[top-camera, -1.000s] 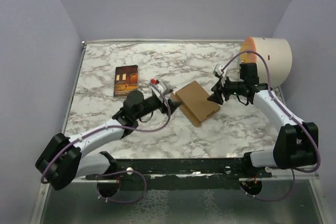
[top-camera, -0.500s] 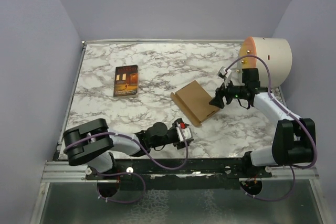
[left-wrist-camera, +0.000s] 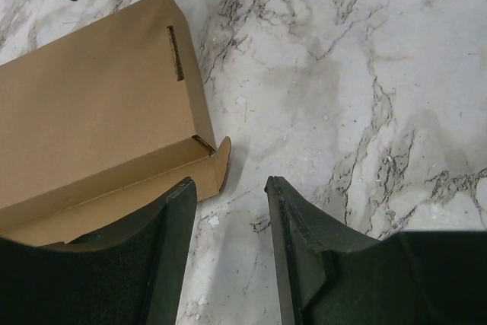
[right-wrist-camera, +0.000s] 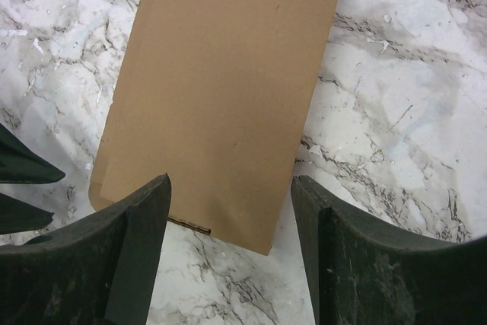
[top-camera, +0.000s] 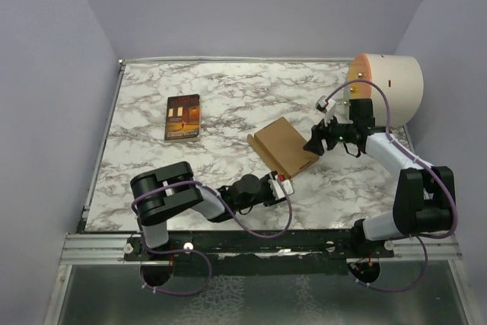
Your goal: Fold the paper box
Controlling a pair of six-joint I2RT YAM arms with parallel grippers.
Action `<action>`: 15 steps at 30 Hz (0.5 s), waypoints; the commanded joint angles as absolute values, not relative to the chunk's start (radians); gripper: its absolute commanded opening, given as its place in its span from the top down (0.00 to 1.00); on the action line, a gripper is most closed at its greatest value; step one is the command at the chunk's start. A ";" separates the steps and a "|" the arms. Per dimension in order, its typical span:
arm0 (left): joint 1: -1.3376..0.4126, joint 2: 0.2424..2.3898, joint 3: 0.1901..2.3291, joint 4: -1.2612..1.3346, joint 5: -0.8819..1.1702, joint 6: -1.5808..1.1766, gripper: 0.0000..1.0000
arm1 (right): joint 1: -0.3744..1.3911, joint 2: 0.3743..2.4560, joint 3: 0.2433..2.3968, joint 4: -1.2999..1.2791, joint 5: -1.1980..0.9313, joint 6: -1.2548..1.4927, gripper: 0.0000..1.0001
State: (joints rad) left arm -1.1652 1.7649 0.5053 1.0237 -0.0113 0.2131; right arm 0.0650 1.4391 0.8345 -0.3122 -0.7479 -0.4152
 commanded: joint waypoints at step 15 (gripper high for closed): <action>-1.169 1.888 0.590 1.053 -0.085 0.204 0.60 | 0.060 1.457 0.829 -0.273 -0.729 -0.386 0.36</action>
State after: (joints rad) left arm -1.1652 1.8629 0.5640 1.0237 -0.0528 0.2119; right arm 0.0650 1.4487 0.8345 -0.3050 -0.7448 -0.3962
